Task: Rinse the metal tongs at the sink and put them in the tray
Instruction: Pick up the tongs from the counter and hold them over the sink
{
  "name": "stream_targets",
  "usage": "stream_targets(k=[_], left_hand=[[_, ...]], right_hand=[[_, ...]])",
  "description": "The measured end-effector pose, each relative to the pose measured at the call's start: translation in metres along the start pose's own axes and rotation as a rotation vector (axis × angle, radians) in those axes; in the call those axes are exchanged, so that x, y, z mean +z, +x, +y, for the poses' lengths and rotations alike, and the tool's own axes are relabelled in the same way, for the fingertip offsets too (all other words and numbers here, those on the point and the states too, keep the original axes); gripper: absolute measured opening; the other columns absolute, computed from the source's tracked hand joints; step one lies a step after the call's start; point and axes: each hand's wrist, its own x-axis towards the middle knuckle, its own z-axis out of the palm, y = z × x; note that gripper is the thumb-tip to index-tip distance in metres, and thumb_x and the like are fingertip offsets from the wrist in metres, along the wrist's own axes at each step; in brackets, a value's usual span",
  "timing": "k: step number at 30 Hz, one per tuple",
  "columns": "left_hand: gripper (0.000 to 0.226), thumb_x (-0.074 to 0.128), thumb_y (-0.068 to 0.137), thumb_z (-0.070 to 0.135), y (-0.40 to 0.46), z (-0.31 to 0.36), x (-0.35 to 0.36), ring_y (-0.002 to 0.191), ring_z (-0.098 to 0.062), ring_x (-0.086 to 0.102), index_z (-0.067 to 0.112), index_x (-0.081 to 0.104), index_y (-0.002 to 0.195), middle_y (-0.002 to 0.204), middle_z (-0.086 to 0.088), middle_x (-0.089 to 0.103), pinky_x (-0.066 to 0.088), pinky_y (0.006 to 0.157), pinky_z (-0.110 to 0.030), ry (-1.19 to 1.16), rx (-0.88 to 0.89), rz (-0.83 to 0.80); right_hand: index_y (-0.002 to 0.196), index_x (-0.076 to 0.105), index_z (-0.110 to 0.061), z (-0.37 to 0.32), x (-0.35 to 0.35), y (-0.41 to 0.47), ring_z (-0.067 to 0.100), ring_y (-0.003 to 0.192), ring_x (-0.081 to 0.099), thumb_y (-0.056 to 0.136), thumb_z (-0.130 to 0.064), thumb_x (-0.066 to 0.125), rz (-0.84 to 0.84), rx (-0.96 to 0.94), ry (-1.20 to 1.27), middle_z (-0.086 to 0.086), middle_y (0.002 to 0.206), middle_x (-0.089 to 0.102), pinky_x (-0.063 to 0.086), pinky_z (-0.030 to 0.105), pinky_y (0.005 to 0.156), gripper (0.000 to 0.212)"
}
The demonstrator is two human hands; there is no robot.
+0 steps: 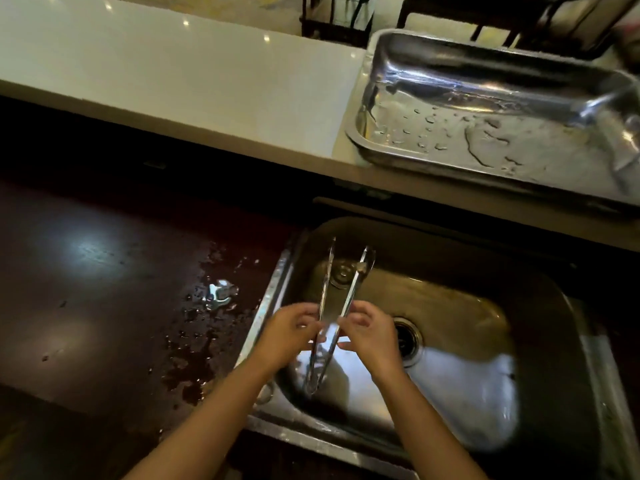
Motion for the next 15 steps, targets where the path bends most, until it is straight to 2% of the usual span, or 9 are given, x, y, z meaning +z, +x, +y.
stream_targets(k=[2, 3, 5, 7, 9, 12, 15], left_hand=[[0.021, 0.058, 0.083, -0.004, 0.018, -0.004, 0.022, 0.064, -0.011, 0.064, 0.015, 0.065, 0.082, 0.073, -0.005, 0.065, 0.053, 0.051, -0.015, 0.015, -0.078, -0.040], [0.020, 0.059, 0.082, -0.005, 0.028, -0.010, 0.032, 0.064, -0.011, 0.061, 0.015, 0.063, 0.081, 0.075, -0.007, 0.062, 0.052, 0.049, -0.015, 0.036, -0.113, -0.051], [0.018, 0.059, 0.082, -0.006, 0.047, -0.026, 0.051, 0.063, -0.012, 0.056, 0.011, 0.064, 0.086, 0.081, -0.014, 0.060, 0.051, 0.046, -0.014, 0.077, -0.174, -0.061], [0.020, 0.059, 0.081, -0.007, 0.062, -0.043, 0.064, 0.063, -0.016, 0.056, 0.002, 0.066, 0.098, 0.092, -0.023, 0.064, 0.050, 0.043, -0.014, 0.127, -0.208, -0.044], [0.025, 0.061, 0.080, -0.006, 0.074, -0.060, 0.074, 0.064, -0.018, 0.057, -0.003, 0.067, 0.103, 0.100, -0.026, 0.067, 0.050, 0.044, -0.015, 0.188, -0.203, -0.018], [0.022, 0.063, 0.076, -0.008, 0.087, -0.078, 0.084, 0.054, -0.022, 0.055, -0.005, 0.070, 0.097, 0.085, -0.026, 0.067, 0.051, 0.048, -0.024, 0.260, -0.221, -0.003], [0.015, 0.067, 0.073, -0.004, 0.100, -0.091, 0.091, 0.062, -0.031, 0.061, -0.005, 0.073, 0.088, 0.082, -0.030, 0.070, 0.056, 0.069, -0.040, 0.346, -0.181, 0.005]], right_hand=[[0.095, 0.061, -0.012, 0.013, -0.016, 0.010, 0.023, 0.072, 0.063, 0.083, 0.000, 0.062, 0.041, 0.037, -0.019, 0.026, 0.092, 0.066, 0.052, 0.017, 0.044, 0.017], [0.091, 0.060, -0.014, 0.022, -0.023, 0.016, 0.023, 0.072, 0.063, 0.082, 0.001, 0.061, 0.050, 0.060, -0.031, 0.028, 0.094, 0.065, 0.052, 0.018, 0.045, 0.017], [0.093, 0.061, -0.010, 0.043, -0.032, 0.030, 0.022, 0.069, 0.063, 0.082, 0.002, 0.062, 0.064, 0.121, -0.047, 0.022, 0.085, 0.065, 0.054, 0.025, 0.048, 0.016], [0.098, 0.063, -0.001, 0.064, -0.034, 0.045, 0.030, 0.076, 0.066, 0.080, 0.003, 0.063, 0.099, 0.166, -0.076, 0.014, 0.080, 0.064, 0.058, 0.042, 0.061, 0.019], [0.096, 0.065, -0.001, 0.084, -0.032, 0.058, 0.040, 0.087, 0.066, 0.077, 0.002, 0.064, 0.129, 0.189, -0.096, 0.021, 0.089, 0.067, 0.055, 0.055, 0.077, 0.019], [0.096, 0.067, -0.003, 0.106, -0.028, 0.072, 0.041, 0.087, 0.066, 0.077, 0.002, 0.060, 0.159, 0.218, -0.105, 0.025, 0.094, 0.069, 0.053, 0.058, 0.081, 0.021], [0.096, 0.066, 0.001, 0.117, -0.030, 0.077, 0.038, 0.074, 0.068, 0.079, 0.002, 0.059, 0.170, 0.252, -0.124, 0.025, 0.088, 0.070, 0.057, 0.052, 0.073, 0.018]])
